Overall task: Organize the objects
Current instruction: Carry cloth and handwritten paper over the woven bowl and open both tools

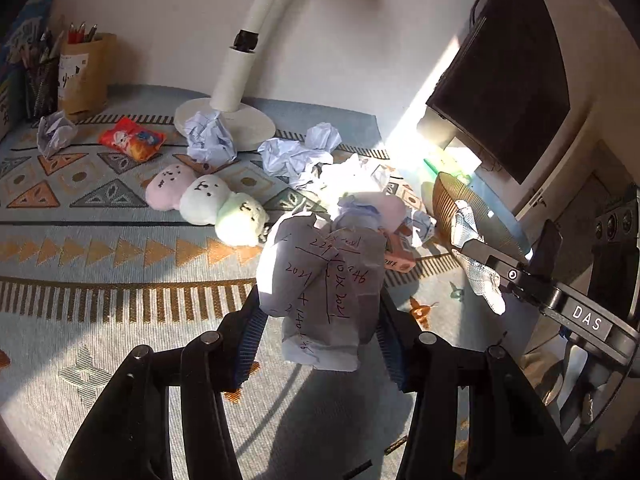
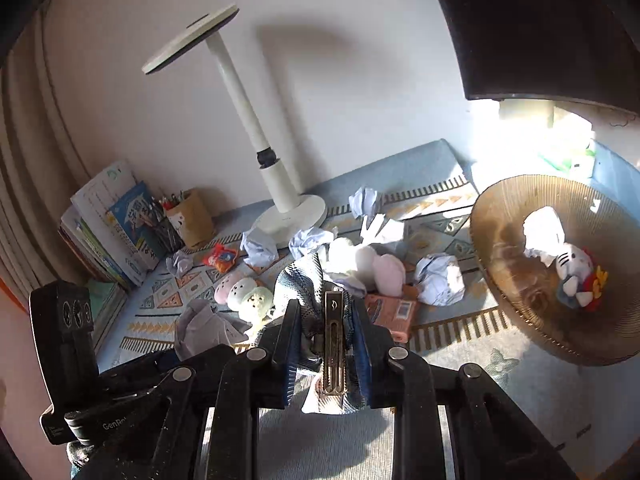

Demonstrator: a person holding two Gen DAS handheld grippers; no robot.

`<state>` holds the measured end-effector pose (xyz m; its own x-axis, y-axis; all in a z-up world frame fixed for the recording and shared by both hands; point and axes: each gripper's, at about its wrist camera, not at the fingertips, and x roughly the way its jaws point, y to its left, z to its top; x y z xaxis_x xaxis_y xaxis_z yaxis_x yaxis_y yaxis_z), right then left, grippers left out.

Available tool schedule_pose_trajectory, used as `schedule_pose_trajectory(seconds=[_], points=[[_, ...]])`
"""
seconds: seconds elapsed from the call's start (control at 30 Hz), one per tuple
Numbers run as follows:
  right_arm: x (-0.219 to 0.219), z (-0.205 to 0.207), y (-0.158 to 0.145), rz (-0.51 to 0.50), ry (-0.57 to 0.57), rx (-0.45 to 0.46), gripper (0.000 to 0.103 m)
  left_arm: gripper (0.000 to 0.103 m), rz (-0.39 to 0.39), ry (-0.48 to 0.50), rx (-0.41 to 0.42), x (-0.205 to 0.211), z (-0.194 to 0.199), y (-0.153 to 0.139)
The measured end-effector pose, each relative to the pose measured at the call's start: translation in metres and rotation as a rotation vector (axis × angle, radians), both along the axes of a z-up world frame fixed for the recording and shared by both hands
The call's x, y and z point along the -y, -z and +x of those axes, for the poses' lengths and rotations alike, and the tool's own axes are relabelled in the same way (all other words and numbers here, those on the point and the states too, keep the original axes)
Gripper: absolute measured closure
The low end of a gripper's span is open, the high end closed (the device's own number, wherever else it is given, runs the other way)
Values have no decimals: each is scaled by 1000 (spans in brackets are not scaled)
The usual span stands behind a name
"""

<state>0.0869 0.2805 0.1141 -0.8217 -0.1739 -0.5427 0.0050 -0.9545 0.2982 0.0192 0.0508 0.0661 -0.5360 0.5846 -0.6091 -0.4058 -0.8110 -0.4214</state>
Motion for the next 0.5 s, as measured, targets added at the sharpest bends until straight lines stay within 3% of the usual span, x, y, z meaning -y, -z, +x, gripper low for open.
schedule_pose_trajectory(seconds=[0.1,0.17,0.27,0.33,0.4,0.43,0.47,0.5], points=[[-50,24,-42,7,162,-116,79,54,16,102,-82,-56,-2,-42],[-81,32,-55,5,264,-146,79,54,4,164,-125,-99,-9,-64],[-128,27,-51,-16,393,-92,78,54,11,239,-131,-157,-30,-76],[-156,15,-37,-75,401,-16,74,54,17,275,-117,-193,-43,-74],[-172,-1,-20,-92,379,83,48,50,18,299,-119,-220,-53,-69],[-177,-5,-13,-79,384,125,39,39,21,326,-122,-231,-58,-65],[-181,-4,-9,-70,402,132,39,22,11,345,-110,-240,-62,-60],[-186,0,-5,-73,413,127,39,19,2,331,-97,-244,-66,-54]])
